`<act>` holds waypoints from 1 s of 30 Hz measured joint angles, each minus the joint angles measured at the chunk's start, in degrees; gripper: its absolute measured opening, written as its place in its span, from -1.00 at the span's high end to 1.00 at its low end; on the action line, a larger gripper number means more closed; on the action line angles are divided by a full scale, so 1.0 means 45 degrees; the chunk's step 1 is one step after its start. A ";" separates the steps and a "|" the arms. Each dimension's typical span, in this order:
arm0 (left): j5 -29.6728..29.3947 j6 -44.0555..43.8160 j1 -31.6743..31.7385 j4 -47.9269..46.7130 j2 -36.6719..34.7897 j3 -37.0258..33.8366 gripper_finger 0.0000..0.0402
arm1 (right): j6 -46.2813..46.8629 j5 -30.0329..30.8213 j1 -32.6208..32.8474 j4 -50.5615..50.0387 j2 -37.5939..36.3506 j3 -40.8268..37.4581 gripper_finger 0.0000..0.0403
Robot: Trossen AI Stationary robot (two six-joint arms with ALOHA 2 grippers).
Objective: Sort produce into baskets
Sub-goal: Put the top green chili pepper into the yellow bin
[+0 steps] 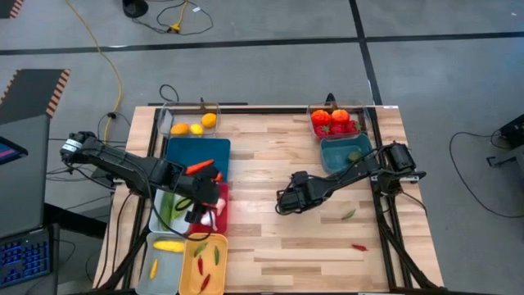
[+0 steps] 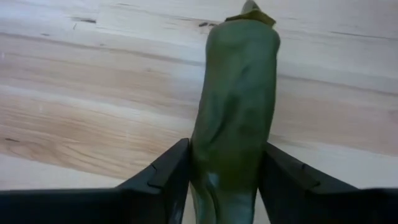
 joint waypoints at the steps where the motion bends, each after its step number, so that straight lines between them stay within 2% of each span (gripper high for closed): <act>1: 0.0001 0.0120 0.0000 0.0398 0.0000 0.0000 0.04 | -0.0160 -0.0005 0.0000 0.0041 0.0000 0.0000 0.11; 7: 0.0000 0.1169 0.0000 0.2019 -0.0118 0.0014 0.05 | -0.1503 -0.0058 0.0000 0.0468 0.0011 0.0232 0.32; 12: -0.0451 0.1397 -0.0005 0.1804 -0.0793 0.0323 0.09 | -0.3694 -0.0447 0.0000 0.0502 0.0012 0.1643 0.27; 16: -0.1454 0.1301 -0.0010 0.1344 -0.1823 0.0438 0.09 | -0.5876 -0.0450 0.0161 0.0726 0.0012 0.3290 0.26; 19: -0.2332 0.1301 -0.0005 0.1215 -0.2705 0.0442 0.09 | -0.7830 -0.0466 0.0417 0.1820 0.0012 0.4241 0.27; 22: -0.2991 0.1315 0.0000 0.1244 -0.3651 0.0447 0.09 | -0.9849 -0.0568 0.0714 0.4007 -0.0006 0.4587 0.27; 26: -0.3098 0.1194 0.0059 0.1284 -0.4847 0.0448 0.09 | -1.2173 -0.0777 0.1108 0.6668 -0.0008 0.4585 0.23; 30: -0.3098 0.0971 0.0073 0.1323 -0.6142 0.0389 0.09 | -1.3342 -0.0777 0.1391 0.7702 -0.0008 0.4585 0.23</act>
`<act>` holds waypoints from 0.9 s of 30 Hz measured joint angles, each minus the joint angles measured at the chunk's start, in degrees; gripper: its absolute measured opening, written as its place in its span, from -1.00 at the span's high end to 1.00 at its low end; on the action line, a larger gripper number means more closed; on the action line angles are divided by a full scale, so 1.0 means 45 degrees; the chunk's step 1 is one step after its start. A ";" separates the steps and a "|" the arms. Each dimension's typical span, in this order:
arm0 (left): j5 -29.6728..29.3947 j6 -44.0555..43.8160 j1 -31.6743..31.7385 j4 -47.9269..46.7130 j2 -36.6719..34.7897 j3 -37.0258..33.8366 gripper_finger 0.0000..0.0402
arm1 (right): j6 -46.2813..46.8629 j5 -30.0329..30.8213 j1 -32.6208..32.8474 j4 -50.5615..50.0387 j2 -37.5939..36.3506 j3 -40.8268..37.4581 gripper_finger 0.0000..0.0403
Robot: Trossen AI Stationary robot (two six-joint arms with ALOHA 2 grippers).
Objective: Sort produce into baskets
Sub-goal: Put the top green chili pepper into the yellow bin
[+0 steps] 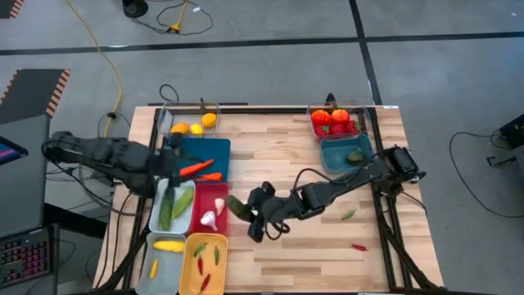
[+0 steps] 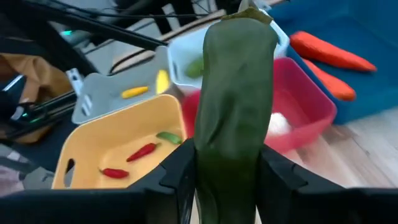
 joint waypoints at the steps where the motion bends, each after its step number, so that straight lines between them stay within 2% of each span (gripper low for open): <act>1: 0.0000 0.0000 0.0005 0.0052 -0.0349 -0.0092 0.09 | -0.0200 0.0000 0.0063 0.0134 0.0005 -0.0003 0.23; 7: 0.0002 -0.0157 0.0000 0.0303 -0.2369 -0.0927 0.09 | -0.0616 -0.0005 0.0270 0.0859 0.0010 -0.0005 0.23; 12: 0.0003 -0.0228 0.0005 0.1497 -0.4087 -0.2389 0.09 | -0.0638 -0.0005 0.0266 0.1760 0.0019 -0.0005 0.23; 18: -0.0084 -0.0297 0.0010 0.1621 -0.5837 -0.3857 0.09 | -0.0663 0.0000 0.0383 0.2618 0.0097 -0.0005 0.23; 27: -0.0150 -0.0851 0.0005 0.1714 -0.7633 -0.5194 0.09 | -0.1276 -0.0973 0.0504 0.7886 0.2633 -0.0003 0.23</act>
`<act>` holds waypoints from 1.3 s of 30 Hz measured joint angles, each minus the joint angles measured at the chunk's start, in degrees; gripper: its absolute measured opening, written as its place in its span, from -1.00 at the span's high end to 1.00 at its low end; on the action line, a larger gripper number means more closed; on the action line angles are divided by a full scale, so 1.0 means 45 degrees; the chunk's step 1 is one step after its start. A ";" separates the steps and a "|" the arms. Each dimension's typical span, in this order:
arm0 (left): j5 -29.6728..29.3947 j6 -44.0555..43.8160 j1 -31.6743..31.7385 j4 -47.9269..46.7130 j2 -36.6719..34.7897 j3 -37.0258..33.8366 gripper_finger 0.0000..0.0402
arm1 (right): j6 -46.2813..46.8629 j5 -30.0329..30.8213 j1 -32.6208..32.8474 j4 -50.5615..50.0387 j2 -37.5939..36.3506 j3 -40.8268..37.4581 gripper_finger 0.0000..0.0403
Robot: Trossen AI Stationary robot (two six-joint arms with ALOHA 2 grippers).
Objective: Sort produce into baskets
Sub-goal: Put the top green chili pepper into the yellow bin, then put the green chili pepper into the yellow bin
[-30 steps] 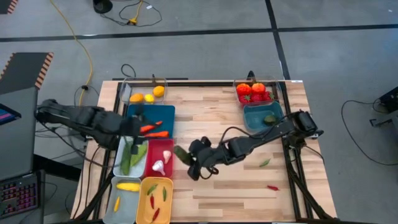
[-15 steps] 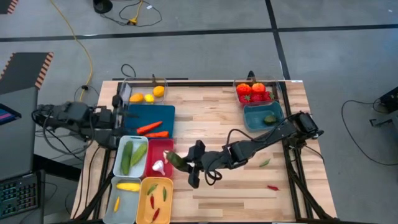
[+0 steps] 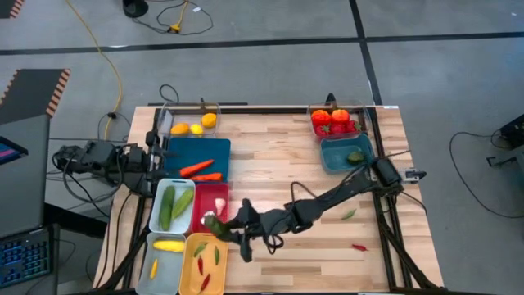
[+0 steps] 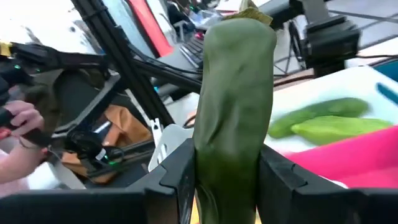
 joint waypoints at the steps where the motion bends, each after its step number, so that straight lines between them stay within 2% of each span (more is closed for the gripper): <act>1: 0.0018 0.0014 0.0000 -0.0102 -0.0085 -0.0035 0.09 | 0.0064 -0.0095 0.0000 0.0488 0.0348 0.0061 0.23; 5: -0.0028 0.0427 0.0001 -0.0038 -0.0359 -0.0056 0.09 | 0.0089 -0.0662 -0.0024 0.1446 0.1703 0.0845 0.23; 9: -0.0054 0.0712 0.0000 -0.0012 -0.0428 -0.0061 0.09 | 0.0091 -0.1423 -0.0019 0.1472 0.2884 0.1896 0.23; 16: -0.0044 0.1055 0.0000 0.0596 -0.0427 -0.0803 0.09 | 0.0092 -0.1838 -0.0108 0.1441 0.4059 0.3066 0.20; 23: 0.0073 0.0960 0.0000 0.1290 -0.0422 -0.1854 0.09 | 0.0091 -0.2091 -0.0094 0.1300 0.4061 0.3145 0.12; 31: 0.0864 0.0817 0.0000 0.1661 -0.0554 -0.2107 0.09 | 0.0093 -0.2091 -0.0175 0.1299 0.4059 0.3145 -0.18; 34: 0.0875 0.0716 0.0000 0.2847 -0.0588 -0.2734 0.09 | 0.0096 -0.2139 -0.0268 0.1082 0.3910 0.3141 -0.23; 39: 0.0950 0.0608 0.0000 0.5309 -0.0588 -0.4220 0.09 | -0.0052 -0.3324 -0.0430 -0.0552 0.2892 0.3142 -0.22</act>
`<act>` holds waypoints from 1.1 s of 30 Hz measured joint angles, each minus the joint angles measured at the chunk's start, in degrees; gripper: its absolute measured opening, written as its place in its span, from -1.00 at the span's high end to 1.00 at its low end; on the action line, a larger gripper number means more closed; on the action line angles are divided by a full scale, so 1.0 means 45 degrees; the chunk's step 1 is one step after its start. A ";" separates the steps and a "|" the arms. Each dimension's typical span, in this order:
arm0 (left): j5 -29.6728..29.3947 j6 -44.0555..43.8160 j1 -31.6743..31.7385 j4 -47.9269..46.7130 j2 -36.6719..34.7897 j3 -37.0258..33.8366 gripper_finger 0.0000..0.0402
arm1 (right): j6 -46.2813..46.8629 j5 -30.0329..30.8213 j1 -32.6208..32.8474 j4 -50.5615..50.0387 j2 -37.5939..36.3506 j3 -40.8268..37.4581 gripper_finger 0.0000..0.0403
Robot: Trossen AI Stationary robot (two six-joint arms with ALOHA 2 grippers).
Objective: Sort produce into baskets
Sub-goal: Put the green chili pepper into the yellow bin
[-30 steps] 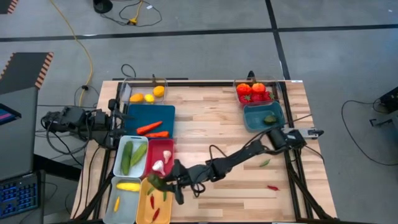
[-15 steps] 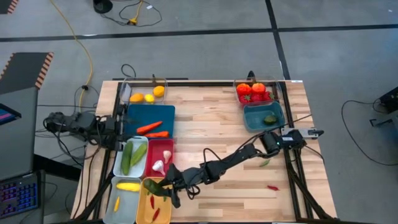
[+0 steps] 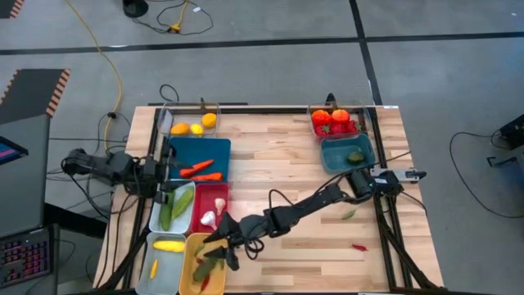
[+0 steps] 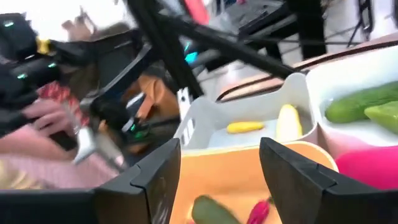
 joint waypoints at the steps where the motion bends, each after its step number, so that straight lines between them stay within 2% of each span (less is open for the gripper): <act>1: 0.0004 0.0005 0.0000 0.0570 0.0004 -0.0308 0.09 | -0.0114 -0.0353 -0.0066 -0.0793 -0.0328 0.0004 -0.22; 3: -0.0003 0.0129 0.0000 0.1702 -0.0004 -0.0915 0.09 | -0.0343 -0.1067 -0.0186 -0.2705 -0.1020 0.0004 -0.21; 5: -0.0005 0.0325 0.0000 0.2561 -0.0003 -0.1439 0.09 | -0.0348 -0.1112 -0.0274 -0.4593 -0.1765 -0.0001 -0.20; 9: -0.0293 0.0725 0.0000 0.3642 -0.0005 -0.2292 0.09 | -0.1145 -0.0508 -0.0472 -0.7960 -0.3394 -0.0001 -0.20; 15: -0.1109 0.1155 0.0524 0.4424 0.0003 -0.3054 0.09 | -0.1815 0.0830 -0.0921 -1.1778 -0.5497 -0.0506 -0.20; 19: -0.1009 0.1490 0.1471 0.4307 0.0000 -0.3054 0.09 | -0.1405 0.1155 -0.1503 -1.2301 -0.6944 -0.2563 -0.20; 23: -0.0793 0.2017 0.2649 0.4320 -0.0005 -0.3059 0.09 | 0.0501 0.1208 -0.2152 -1.2161 -0.8632 -0.5705 -0.20; 28: 0.1031 0.2029 0.4338 0.4070 -0.0005 -0.3064 0.09 | 0.3486 0.2198 -0.2432 -1.1509 -1.0893 -0.8984 -0.20; 33: 0.2549 0.1901 0.5966 0.3166 -0.0005 -0.3067 0.09 | 0.5605 0.2384 -0.2121 -1.1751 -1.2434 -1.0480 -0.20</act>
